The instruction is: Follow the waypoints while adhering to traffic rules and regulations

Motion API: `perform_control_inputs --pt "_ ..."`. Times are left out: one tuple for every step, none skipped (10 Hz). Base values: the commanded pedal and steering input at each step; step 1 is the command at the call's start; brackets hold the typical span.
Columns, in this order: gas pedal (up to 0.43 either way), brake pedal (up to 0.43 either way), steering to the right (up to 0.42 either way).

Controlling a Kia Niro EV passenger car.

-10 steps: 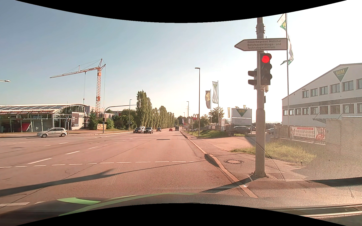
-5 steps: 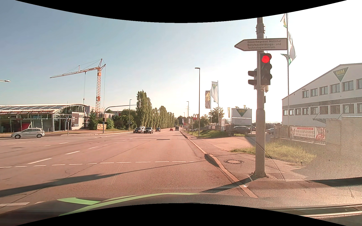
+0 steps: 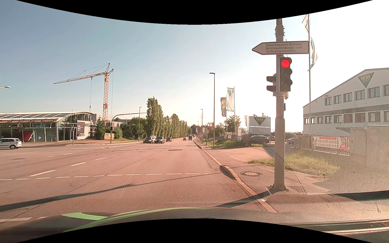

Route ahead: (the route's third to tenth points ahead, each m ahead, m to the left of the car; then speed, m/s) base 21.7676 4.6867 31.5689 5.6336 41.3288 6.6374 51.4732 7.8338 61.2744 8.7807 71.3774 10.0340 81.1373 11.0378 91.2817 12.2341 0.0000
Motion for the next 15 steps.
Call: perform_control_inputs --pt "0.000 0.372 -0.026" --pt "0.000 0.372 -0.025" --pt "0.000 0.372 -0.026" --pt "0.000 0.372 -0.026" --pt "0.000 0.372 -0.026" --pt "0.000 0.372 -0.026" --pt "0.000 0.372 -0.026" --pt "0.000 0.372 -0.026" --pt "0.000 0.372 -0.026" --pt "0.000 0.372 -0.026" --pt "0.000 0.372 -0.026" --pt "0.000 0.372 -0.026" --pt "0.000 0.372 -0.026" --pt "0.000 0.372 -0.026" --pt "0.000 0.372 -0.026"
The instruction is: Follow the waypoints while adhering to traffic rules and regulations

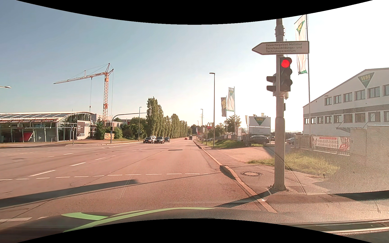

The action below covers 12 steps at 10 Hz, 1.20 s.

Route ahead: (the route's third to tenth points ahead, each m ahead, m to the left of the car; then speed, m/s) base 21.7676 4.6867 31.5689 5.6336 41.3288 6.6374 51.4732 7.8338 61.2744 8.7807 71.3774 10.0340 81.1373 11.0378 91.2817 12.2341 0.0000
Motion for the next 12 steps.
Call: perform_control_inputs --pt "0.000 0.366 -0.026" --pt "0.000 0.372 -0.026" --pt "0.000 0.372 -0.026" --pt "0.000 0.372 -0.026" --pt "0.000 0.372 -0.026" --pt "0.000 0.366 -0.025" --pt "0.000 0.372 -0.025" --pt "0.000 0.372 -0.025" --pt "0.000 0.372 -0.027" --pt "0.000 0.329 -0.033" --pt "0.000 0.079 -0.044" --pt "0.000 0.000 -0.055"
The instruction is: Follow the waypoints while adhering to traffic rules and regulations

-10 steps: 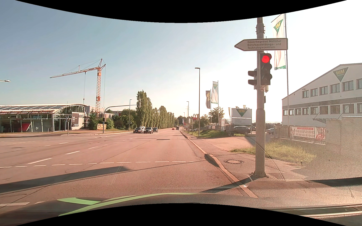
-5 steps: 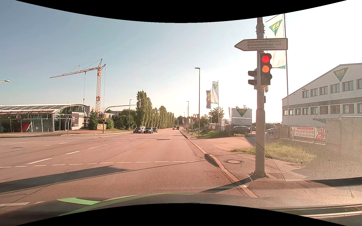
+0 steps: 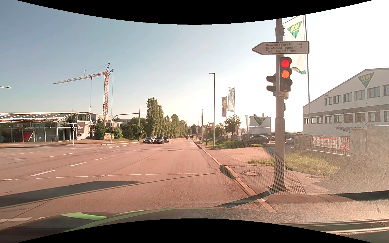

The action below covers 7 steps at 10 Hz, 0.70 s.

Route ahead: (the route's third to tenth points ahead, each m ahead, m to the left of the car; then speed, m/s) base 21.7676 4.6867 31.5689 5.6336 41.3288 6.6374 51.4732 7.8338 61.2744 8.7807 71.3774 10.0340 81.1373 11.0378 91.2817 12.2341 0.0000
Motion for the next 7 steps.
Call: perform_control_inputs --pt "0.000 0.000 -0.066" --pt "0.000 0.000 -0.074" --pt "0.000 0.000 -0.078" --pt "0.020 0.000 -0.082" --pt "0.047 0.000 -0.086" --pt "0.118 0.000 -0.088" --pt "0.130 0.000 -0.087"
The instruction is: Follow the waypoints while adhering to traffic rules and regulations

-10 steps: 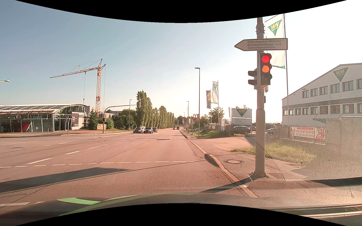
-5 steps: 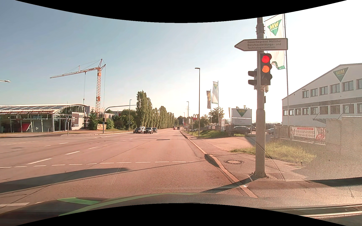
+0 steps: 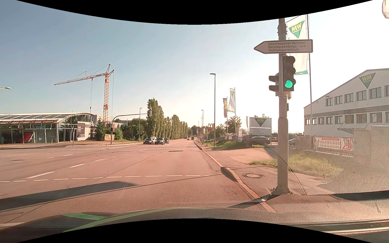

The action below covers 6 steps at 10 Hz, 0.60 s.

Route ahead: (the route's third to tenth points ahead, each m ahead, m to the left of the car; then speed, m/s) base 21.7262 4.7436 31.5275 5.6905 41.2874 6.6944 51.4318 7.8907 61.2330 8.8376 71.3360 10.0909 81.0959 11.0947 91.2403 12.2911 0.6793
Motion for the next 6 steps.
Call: perform_control_inputs --pt "0.138 0.000 -0.083" --pt "0.150 0.000 -0.077" --pt "0.150 0.000 -0.071" --pt "0.150 0.000 -0.060" --pt "0.150 0.000 -0.044" --pt "0.157 0.000 -0.013"
